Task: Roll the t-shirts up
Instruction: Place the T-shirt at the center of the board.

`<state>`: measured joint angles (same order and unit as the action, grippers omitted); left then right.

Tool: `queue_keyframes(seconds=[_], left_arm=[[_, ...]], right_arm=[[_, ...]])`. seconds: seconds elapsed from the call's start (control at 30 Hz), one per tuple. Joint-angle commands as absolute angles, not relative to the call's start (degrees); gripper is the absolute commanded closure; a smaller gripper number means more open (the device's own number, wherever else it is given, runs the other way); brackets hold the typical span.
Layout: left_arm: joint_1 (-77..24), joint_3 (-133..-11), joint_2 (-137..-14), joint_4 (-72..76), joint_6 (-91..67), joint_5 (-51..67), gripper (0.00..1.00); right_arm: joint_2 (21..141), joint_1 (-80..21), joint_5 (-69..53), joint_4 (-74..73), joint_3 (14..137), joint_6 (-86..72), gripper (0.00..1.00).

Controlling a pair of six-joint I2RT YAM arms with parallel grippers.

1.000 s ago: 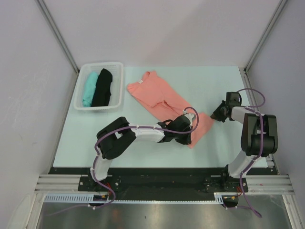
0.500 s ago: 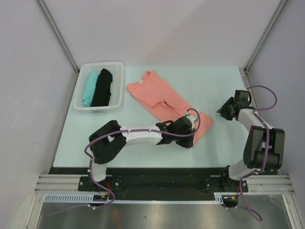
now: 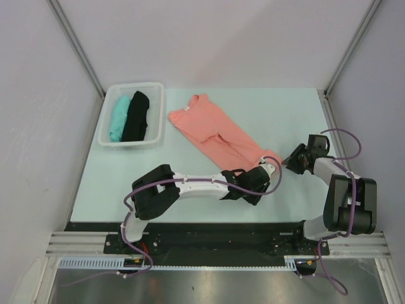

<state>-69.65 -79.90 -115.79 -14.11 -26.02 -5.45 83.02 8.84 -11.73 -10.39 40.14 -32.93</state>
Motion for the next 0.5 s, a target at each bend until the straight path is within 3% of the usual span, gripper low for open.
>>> queue_keyframes(seconds=[0.0, 0.47], left_arm=[[-70.1, -83.8, -117.0, -16.6, -22.5, -10.7, 0.6], [-70.5, -85.2, -119.4, -17.3, -19.8, -10.2, 0.6]], right_arm=[[82.4, 8.9, -12.8, -6.2, 39.1, -32.3, 0.65], [85.0, 8.4, -13.4, -3.6, 38.8, -33.3, 0.67]])
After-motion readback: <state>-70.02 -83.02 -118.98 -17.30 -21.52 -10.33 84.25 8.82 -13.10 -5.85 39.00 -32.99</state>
